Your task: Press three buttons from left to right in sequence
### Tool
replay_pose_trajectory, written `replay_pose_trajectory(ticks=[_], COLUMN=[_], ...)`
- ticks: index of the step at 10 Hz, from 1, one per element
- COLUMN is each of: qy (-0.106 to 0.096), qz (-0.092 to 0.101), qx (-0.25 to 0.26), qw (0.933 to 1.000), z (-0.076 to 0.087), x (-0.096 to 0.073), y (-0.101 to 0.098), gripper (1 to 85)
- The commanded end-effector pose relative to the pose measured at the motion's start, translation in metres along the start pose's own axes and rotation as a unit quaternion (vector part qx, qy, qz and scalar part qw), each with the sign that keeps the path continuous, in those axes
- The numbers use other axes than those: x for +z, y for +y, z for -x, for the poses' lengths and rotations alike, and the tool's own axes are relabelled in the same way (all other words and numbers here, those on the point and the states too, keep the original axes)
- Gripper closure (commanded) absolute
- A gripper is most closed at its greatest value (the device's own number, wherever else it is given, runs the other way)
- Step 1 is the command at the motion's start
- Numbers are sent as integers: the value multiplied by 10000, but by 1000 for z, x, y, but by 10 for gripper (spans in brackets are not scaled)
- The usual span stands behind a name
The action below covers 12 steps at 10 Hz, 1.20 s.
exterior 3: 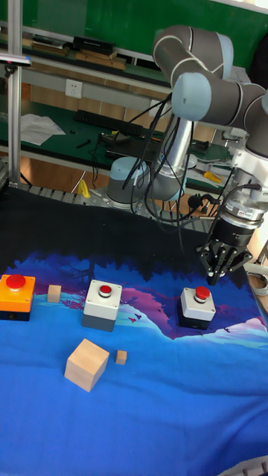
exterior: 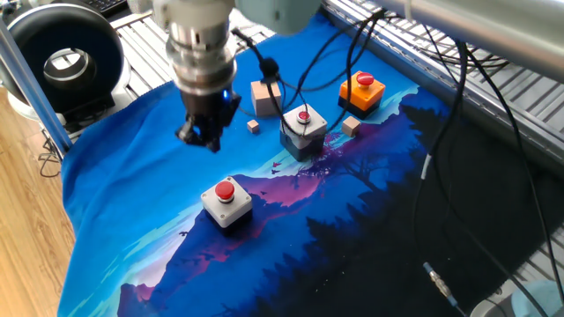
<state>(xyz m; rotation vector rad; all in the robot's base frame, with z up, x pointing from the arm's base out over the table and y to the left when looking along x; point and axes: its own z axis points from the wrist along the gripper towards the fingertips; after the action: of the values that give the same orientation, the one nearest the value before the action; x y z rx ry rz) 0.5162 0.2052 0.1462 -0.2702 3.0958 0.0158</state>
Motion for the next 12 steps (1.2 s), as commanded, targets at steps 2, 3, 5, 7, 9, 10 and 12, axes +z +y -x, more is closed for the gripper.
replay_pose_trajectory(ticks=[2,3,5,7,9,10,12], qy=[-20,-67,-119,-133,-40,31,87], qz=[59,105,88,124,218,215,208], qx=[48,50,42,13,53,98,127], qw=[10000,9999,9999,9998,9997,9997,9997], z=[-11,-9,-8,-7,-11,-15,-17], x=[17,21,31,36,40,42,46], y=[8,8,2,2,7,8,8], gripper=[847,847,847,847,847,847,847])
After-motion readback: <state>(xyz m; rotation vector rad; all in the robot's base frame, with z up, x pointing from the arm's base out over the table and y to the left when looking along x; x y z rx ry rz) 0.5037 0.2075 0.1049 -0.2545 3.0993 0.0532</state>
